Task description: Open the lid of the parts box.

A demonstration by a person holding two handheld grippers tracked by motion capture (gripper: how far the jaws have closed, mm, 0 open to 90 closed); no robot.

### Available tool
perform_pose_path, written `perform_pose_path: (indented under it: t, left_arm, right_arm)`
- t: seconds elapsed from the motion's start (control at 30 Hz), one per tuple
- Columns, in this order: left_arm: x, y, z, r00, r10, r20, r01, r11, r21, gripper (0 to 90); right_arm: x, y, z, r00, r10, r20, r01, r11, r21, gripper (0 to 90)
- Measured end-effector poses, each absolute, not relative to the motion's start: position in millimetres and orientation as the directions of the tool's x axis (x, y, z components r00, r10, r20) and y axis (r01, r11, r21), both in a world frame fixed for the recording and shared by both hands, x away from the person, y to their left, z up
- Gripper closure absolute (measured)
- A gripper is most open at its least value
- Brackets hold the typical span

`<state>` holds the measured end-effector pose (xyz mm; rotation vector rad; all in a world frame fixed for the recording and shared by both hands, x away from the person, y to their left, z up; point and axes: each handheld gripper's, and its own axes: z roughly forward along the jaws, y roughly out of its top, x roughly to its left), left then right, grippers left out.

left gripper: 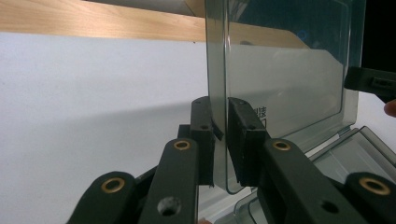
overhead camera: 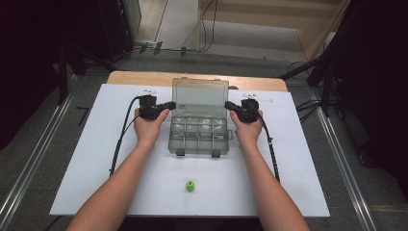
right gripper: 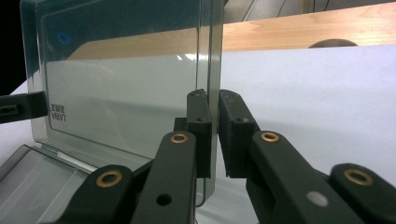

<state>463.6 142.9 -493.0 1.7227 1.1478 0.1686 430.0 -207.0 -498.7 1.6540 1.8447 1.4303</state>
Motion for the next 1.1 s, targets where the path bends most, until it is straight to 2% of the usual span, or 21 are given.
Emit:
perform_pose_path:
  t: [0.57, 0.7, 1.1]
  left_arm:
    - [466.6, 146.6, -500.1, 0.527, 0.738, -0.421, 0.645, -0.025, 0.763, 76.7]
    - [467.2, 147.6, -502.5, 0.509, 0.730, -0.456, 0.664, 0.003, 0.747, 76.7]
    - [467.9, 148.5, -507.6, 0.497, 0.730, -0.469, 0.684, 0.002, 0.729, 75.6]
  right_arm:
    - [435.8, -209.2, -504.5, -0.301, 0.857, 0.417, 0.617, -0.158, 0.771, 80.3]
    - [437.0, -209.4, -507.0, -0.297, 0.854, 0.426, 0.622, -0.165, 0.766, 79.9]
    - [439.4, -210.2, -513.3, -0.283, 0.853, 0.439, 0.643, -0.171, 0.747, 79.4]
